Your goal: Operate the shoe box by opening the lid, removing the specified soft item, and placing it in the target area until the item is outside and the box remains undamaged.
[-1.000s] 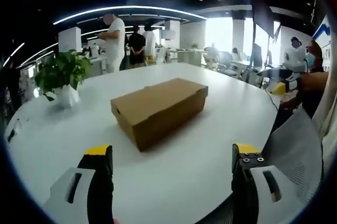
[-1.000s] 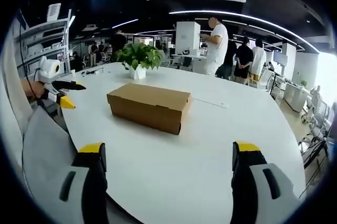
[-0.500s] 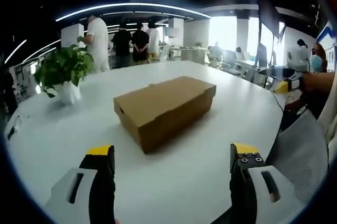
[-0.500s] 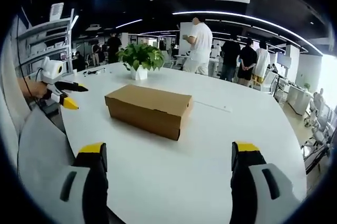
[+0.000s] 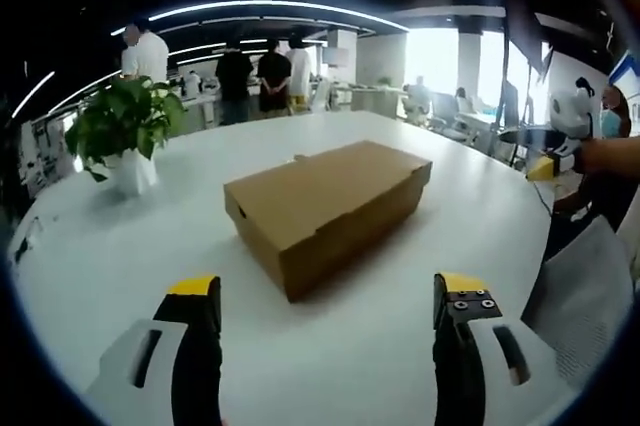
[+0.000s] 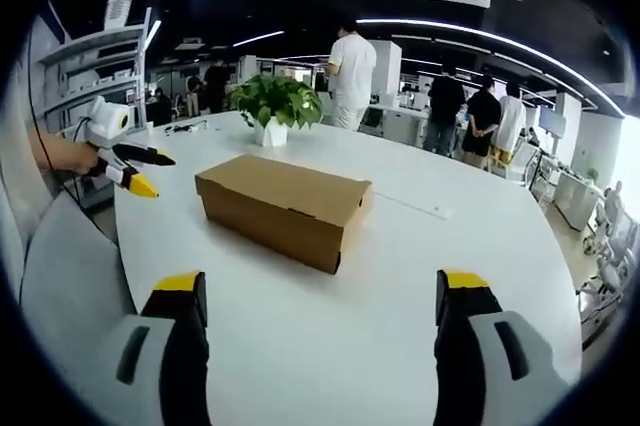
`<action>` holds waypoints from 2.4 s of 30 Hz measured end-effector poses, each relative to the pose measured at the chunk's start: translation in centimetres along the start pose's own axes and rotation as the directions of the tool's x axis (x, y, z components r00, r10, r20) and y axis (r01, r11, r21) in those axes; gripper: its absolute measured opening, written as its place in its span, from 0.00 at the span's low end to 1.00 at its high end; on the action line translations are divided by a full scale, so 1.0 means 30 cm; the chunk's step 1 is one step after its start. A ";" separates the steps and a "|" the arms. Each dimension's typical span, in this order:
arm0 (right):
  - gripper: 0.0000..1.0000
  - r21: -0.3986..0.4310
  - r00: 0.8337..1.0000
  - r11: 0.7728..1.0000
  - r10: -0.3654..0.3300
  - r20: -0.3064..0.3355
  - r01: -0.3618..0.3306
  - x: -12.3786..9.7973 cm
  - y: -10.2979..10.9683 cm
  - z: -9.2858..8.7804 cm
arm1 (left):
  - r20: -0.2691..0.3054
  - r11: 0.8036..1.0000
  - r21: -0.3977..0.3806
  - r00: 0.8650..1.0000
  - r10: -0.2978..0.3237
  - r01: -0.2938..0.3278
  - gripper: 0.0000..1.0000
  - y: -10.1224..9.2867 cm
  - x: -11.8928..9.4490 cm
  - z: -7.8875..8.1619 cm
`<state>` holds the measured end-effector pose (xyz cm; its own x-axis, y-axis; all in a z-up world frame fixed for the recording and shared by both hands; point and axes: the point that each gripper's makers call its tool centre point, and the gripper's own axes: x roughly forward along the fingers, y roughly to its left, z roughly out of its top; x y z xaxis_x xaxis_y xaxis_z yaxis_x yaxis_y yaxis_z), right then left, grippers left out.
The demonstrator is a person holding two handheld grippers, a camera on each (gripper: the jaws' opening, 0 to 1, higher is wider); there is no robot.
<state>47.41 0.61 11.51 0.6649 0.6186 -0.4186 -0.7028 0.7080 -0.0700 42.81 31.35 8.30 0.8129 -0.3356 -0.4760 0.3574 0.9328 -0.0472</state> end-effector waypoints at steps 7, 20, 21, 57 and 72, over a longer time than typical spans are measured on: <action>0.88 -0.023 1.000 0.999 0.028 -0.006 -0.028 0.058 -0.013 0.016 | -0.007 1.000 0.002 1.000 0.010 -0.010 0.88 0.030 0.038 0.005; 0.82 -0.038 0.998 0.997 0.070 -0.003 -0.070 0.179 -0.023 0.037 | -0.018 1.000 0.006 1.000 0.015 -0.015 0.84 0.062 0.089 0.006; 0.81 -0.039 0.997 0.997 0.071 -0.001 -0.071 0.186 -0.024 0.040 | -0.018 1.000 0.007 1.000 0.014 -0.014 0.84 0.062 0.093 0.007; 0.59 -0.082 0.975 0.973 0.208 -0.082 -0.215 0.485 -0.009 -0.004 | -0.024 0.993 -0.045 0.994 0.111 -0.112 0.77 0.075 0.264 0.019; 0.56 -0.064 0.962 0.964 0.249 -0.114 -0.257 0.548 -0.009 -0.021 | -0.028 0.991 -0.057 0.992 0.122 -0.123 0.75 0.080 0.323 0.016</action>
<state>58.38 10.38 4.08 0.4358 0.7320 -0.5237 -0.8647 0.5020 -0.0178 51.75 30.27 3.98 0.8371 -0.2158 -0.5026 0.2281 0.9729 -0.0379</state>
